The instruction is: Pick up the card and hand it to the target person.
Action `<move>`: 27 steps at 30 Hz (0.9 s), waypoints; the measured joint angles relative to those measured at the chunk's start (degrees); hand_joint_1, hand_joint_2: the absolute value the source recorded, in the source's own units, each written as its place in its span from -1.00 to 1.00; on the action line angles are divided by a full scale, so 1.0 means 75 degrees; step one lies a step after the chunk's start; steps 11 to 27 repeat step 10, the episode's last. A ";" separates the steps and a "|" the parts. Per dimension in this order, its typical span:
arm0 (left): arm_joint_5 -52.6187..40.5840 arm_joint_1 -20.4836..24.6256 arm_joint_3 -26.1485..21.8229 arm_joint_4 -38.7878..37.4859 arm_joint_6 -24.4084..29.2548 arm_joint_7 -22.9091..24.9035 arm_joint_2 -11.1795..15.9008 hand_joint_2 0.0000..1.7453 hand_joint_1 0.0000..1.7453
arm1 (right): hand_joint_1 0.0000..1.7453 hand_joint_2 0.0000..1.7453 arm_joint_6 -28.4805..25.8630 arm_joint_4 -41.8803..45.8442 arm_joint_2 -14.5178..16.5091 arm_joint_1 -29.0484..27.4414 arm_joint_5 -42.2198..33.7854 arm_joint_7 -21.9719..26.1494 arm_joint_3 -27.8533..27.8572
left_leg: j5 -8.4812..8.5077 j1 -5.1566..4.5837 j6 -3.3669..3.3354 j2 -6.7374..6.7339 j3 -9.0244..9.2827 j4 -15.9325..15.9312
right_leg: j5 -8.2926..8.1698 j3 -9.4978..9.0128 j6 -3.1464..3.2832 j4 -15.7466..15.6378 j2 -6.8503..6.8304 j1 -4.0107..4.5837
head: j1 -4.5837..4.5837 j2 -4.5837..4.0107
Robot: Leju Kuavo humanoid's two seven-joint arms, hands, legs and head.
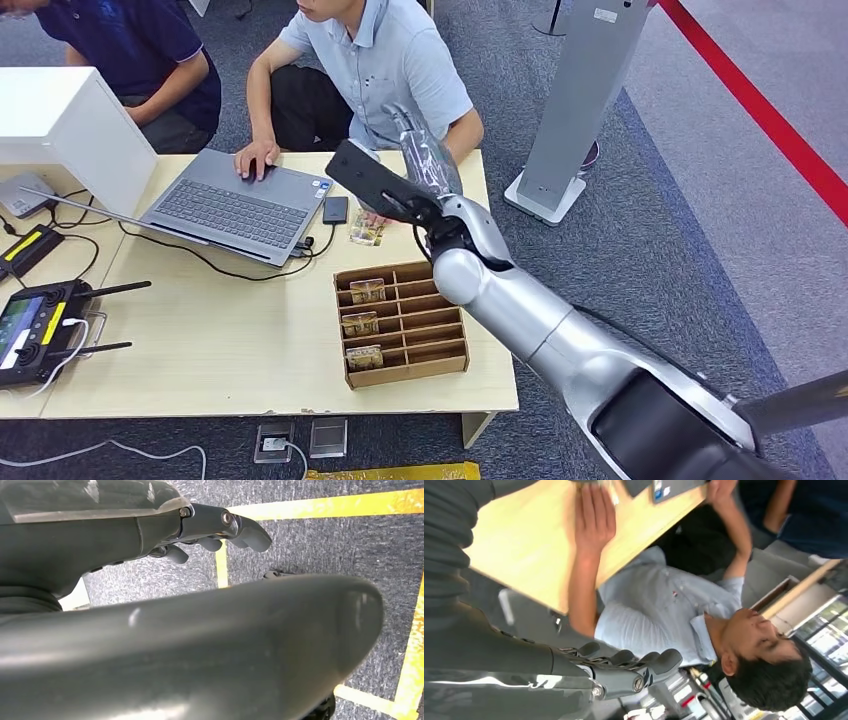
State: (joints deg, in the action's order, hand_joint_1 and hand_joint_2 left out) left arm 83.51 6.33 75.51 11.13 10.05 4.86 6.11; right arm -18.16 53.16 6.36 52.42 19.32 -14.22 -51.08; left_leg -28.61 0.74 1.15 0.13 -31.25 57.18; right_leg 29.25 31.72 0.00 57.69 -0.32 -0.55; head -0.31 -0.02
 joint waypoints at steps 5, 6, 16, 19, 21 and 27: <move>0.0041 -0.0030 -0.0015 0.0000 0.0033 0.0012 -0.0002 -1.00 -1.00 | -1.00 1.00 0.0011 0.2076 -0.0806 -0.1632 -0.0865 0.0711 0.0625 | -0.0004 0.0000 0.0000 0.0000 0.0002 0.0000 | 0.0001 0.0000 0.0000 -0.0007 0.0000 0.0000 | 0.0003 0.0000; 0.0042 -0.0033 -0.0021 0.0000 0.0037 0.0014 -0.0002 -1.00 -1.00 | -1.00 1.00 0.0056 0.2433 -0.0945 -0.2017 -0.1047 0.0918 0.0760 | -0.0005 0.0001 0.0000 0.0001 0.0002 0.0000 | 0.0001 0.0000 0.0000 -0.0008 -0.0001 0.0000 | 0.0004 0.0000; 0.0041 -0.0048 -0.0033 0.0000 0.0052 0.0012 -0.0002 -1.00 -1.00 | -1.00 1.00 0.0350 0.3511 -0.1395 -0.3490 -0.1944 0.1926 0.1250 | -0.0008 0.0001 0.0000 0.0001 -0.0003 -0.0002 | 0.0002 0.0001 -0.0001 -0.0009 -0.0001 0.0001 | 0.0005 0.0000; 0.0041 -0.0048 -0.0033 0.0000 0.0052 0.0012 -0.0002 -1.00 -1.00 | -1.00 1.00 0.0350 0.3511 -0.1395 -0.3490 -0.1944 0.1926 0.1250 | -0.0008 0.0001 0.0000 0.0001 -0.0003 -0.0002 | 0.0002 0.0001 -0.0001 -0.0009 -0.0001 0.0001 | 0.0005 0.0000; 0.0041 -0.0048 -0.0033 0.0000 0.0052 0.0012 -0.0002 -1.00 -1.00 | -1.00 1.00 0.0350 0.3511 -0.1395 -0.3490 -0.1944 0.1926 0.1250 | -0.0008 0.0001 0.0000 0.0001 -0.0003 -0.0002 | 0.0002 0.0001 -0.0001 -0.0009 -0.0001 0.0001 | 0.0005 0.0000; 0.0041 -0.0048 -0.0033 0.0000 0.0052 0.0012 -0.0002 -1.00 -1.00 | -1.00 1.00 0.0350 0.3511 -0.1395 -0.3490 -0.1944 0.1926 0.1250 | -0.0008 0.0001 0.0000 0.0001 -0.0003 -0.0002 | 0.0002 0.0001 -0.0001 -0.0009 -0.0001 0.0001 | 0.0005 0.0000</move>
